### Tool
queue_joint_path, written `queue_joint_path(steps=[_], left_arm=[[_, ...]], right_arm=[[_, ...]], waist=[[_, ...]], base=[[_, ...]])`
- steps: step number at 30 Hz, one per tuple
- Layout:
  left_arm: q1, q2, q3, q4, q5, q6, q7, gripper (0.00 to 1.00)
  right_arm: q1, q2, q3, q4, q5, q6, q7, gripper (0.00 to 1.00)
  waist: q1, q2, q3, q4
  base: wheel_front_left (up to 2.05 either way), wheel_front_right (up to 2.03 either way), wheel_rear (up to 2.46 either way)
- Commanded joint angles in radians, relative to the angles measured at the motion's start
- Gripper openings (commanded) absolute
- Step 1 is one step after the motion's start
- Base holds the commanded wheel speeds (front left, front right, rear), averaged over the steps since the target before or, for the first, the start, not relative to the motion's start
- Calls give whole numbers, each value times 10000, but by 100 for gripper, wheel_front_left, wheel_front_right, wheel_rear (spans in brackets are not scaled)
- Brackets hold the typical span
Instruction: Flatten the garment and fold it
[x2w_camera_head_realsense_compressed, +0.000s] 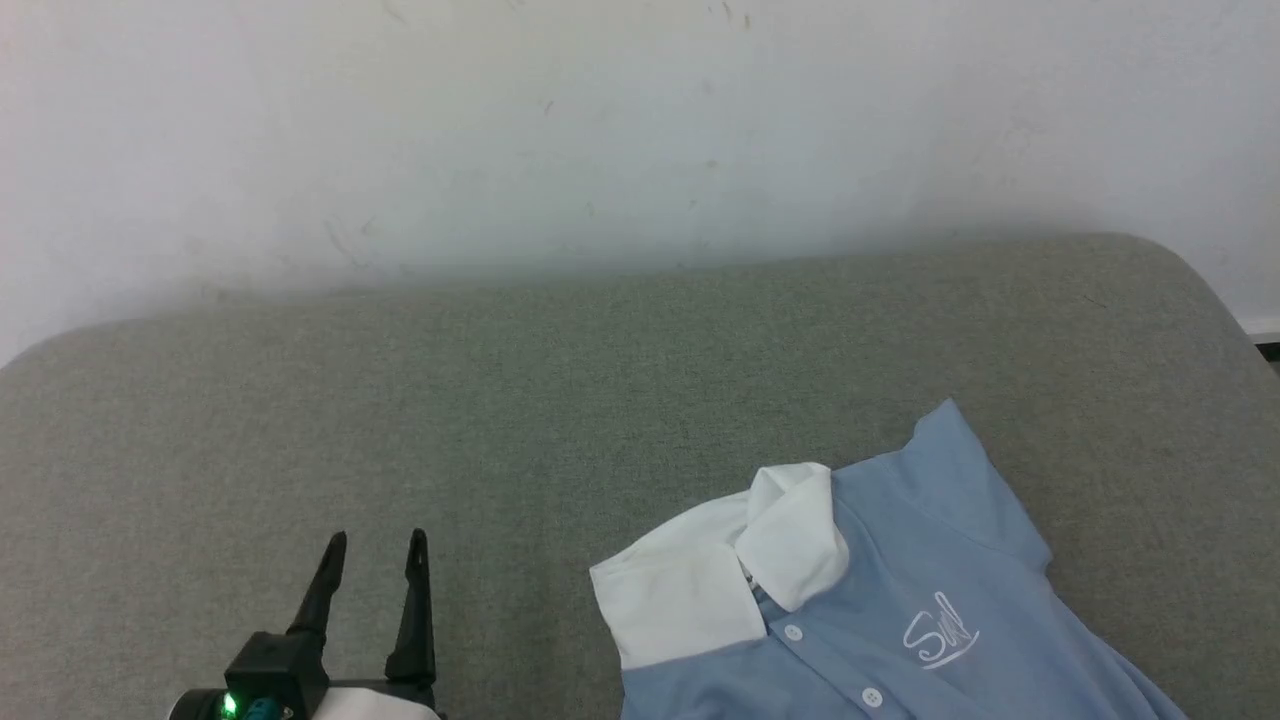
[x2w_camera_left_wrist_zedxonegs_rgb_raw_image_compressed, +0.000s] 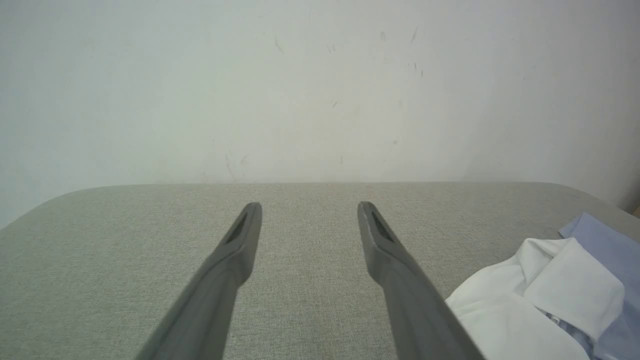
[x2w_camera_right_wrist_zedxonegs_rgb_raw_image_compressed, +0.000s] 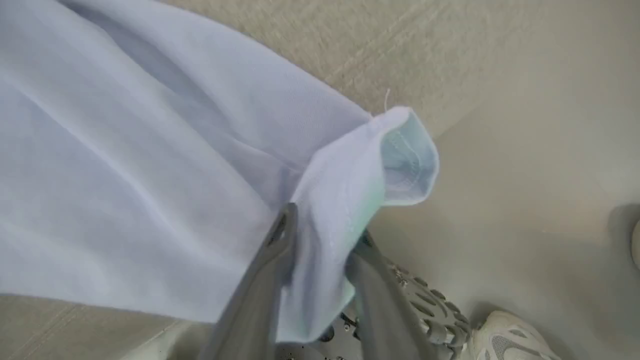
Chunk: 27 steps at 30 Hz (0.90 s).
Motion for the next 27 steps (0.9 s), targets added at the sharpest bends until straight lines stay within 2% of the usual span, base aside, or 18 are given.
queue_joint_path(steps=[1,5,9,14,17,21,25,26,27], left_arm=[[129,-76,8,39,36,-29,-47,100],[168,-145,-69,105,57,-74,-47,100],[65,-196,-104,111,73,-117,-47,100],[-99,-260,-341,195,171,-212,-45,100],[-97,-300,-580,310,157,-306,118,100],[106,-391,-1131,256,12,-544,1100,100],[300,-514,-2134,111,-408,-1006,3065,100],[300,-514,-2134,111,-408,-1006,3065,100],[325,-531,-2440,95,-507,-1110,3645,100]], right_arm=[[-209,17,28,-399,-10,-6,-193,100],[-805,-11,295,-1446,-118,-6,-1106,100],[-1685,-479,972,-2118,-526,-6,-2321,100],[-2723,-1067,2039,-2346,-1022,-6,-3590,100],[-3033,-1145,2523,-2612,-1368,-6,-4195,100],[-2898,-876,3052,-3113,-1913,-6,-4549,100],[-2489,-585,3504,-3590,-2257,-6,-4552,100],[-2489,-585,3504,-3590,-2257,-6,-4552,100],[-2410,-524,3612,-3697,-2328,-6,-4550,100]], waist=[[2,0,-5,-28],[2,0,-3,49],[2,0,131,273],[2,0,340,914],[2,0,412,1294],[2,0,394,1671],[2,0,430,1809],[2,0,430,1809],[2,0,449,1801]], base=[[0,0,0],[0,0,0],[0,0,0],[0,0,0],[0,0,0],[0,0,0],[0,0,0],[0,0,0],[0,0,0]])
